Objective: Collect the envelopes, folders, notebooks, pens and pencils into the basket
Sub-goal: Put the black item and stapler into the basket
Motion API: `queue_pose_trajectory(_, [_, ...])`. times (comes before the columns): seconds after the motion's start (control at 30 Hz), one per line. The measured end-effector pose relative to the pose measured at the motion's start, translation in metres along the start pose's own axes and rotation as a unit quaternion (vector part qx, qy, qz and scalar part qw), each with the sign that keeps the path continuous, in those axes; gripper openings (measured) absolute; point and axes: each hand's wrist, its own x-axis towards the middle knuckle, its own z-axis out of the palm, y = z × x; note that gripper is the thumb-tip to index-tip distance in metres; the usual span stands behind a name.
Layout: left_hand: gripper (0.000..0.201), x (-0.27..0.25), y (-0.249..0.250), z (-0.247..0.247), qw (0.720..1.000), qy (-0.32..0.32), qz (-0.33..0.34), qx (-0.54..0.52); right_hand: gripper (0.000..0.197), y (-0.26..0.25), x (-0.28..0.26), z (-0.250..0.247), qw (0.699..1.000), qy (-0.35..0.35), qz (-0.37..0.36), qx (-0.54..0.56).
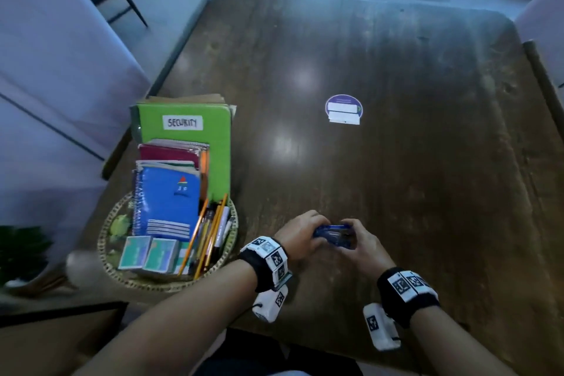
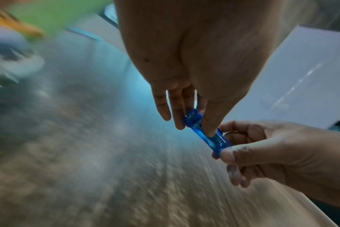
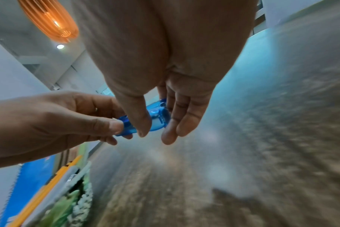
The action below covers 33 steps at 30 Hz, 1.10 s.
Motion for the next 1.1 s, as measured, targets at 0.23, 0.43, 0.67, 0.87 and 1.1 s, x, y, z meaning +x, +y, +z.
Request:
queue_pose_trajectory(0.23, [0.056,-0.071,-0.087,-0.080,0.997,0.074,-0.019,-0.030,0.050,-0.105,0.030,0.085,0.998,0.003,-0.055,-0.015])
queue_pose_trajectory(0.43, [0.041,-0.127,-0.147,-0.119,0.995,0.090,-0.024,-0.027,0.046,-0.163,0.038,0.148,0.990,0.013,-0.116,-0.079])
queue_pose_trajectory(0.67, [0.041,-0.188,-0.206,-0.140,0.995,0.078,-0.025,0.049,0.047,-0.201,0.037,0.219,0.979,-0.031,-0.139,-0.149])
queue_pose_trajectory(0.87, [0.046,-0.222,-0.242,-0.144,0.991,0.044,-0.061,0.112,0.050,-0.221,0.036,0.266,0.961,-0.047,-0.172,-0.213])
queue_pose_trajectory(1.1, [0.061,-0.229,-0.248,-0.146,0.988,-0.025,-0.119,0.098,0.063,-0.229,0.037,0.295,0.951,-0.022,-0.149,-0.269])
